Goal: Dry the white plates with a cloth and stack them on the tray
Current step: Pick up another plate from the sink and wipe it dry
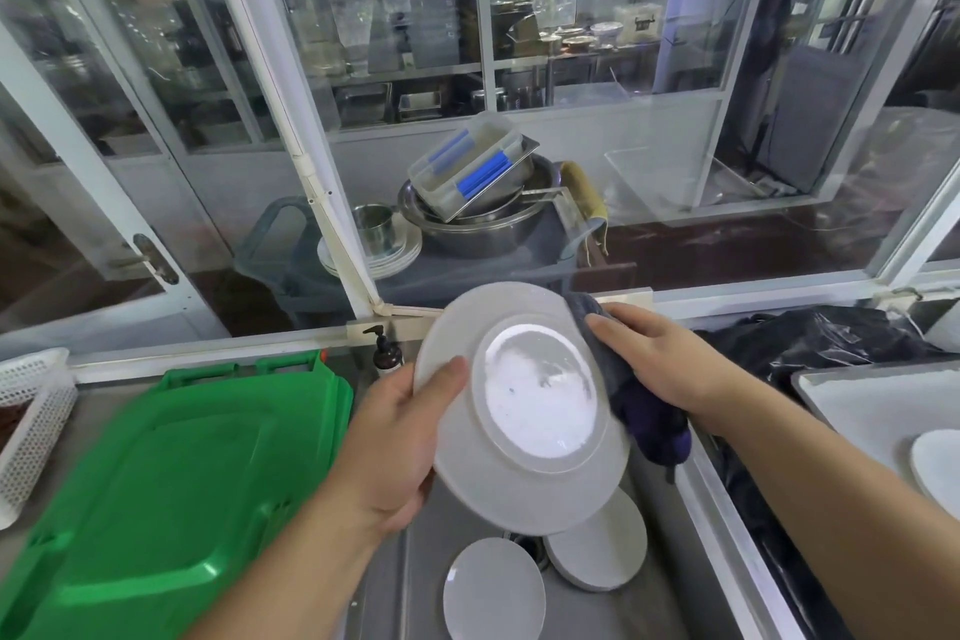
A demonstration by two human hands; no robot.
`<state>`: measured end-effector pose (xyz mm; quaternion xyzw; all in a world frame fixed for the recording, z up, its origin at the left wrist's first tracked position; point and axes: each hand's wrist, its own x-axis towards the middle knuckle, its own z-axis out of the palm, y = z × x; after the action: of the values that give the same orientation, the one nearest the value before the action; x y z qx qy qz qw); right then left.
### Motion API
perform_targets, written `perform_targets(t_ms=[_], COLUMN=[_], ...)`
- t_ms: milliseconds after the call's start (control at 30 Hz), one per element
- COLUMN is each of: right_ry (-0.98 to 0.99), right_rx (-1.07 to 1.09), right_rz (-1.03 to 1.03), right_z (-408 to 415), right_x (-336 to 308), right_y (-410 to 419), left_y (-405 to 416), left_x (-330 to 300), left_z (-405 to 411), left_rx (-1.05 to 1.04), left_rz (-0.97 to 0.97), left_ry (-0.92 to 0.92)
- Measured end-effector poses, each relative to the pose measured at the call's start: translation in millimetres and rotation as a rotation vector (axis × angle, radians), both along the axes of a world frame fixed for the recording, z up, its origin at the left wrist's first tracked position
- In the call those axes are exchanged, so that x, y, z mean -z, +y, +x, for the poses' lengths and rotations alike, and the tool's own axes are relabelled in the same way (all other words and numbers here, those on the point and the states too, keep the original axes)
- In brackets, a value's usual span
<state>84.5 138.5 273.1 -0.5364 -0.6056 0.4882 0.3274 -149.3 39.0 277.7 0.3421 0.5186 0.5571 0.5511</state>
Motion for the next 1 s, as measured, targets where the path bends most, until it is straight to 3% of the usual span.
perform_targets(t_ms=[233, 433, 567, 733, 867, 1000], right_ry=[0.186, 0.458, 0.402, 0.246, 0.279, 0.355], right_rx=[0.194, 0.336, 0.339, 0.169, 0.133, 0.247], right_rz=[-0.044, -0.236, -0.188, -0.07, -0.058, -0.105], right_z=[-10, -23, -13, 5, 4, -5], right_x=[19, 36, 34, 17, 9, 17], right_y=[-8, -28, -23, -14, -10, -16], left_y=[-10, -5, -3, 7, 11, 3], left_x=[25, 28, 28, 14, 7, 6], left_z=[26, 38, 30, 9, 7, 12], left_rx=[-0.129, -0.215, -0.131, 0.05, 0.035, 0.014], left_rz=[0.137, 0.142, -0.014, -0.14, -0.086, -0.009], left_ry=[0.107, -0.007, -0.153, -0.15, -0.042, 0.027])
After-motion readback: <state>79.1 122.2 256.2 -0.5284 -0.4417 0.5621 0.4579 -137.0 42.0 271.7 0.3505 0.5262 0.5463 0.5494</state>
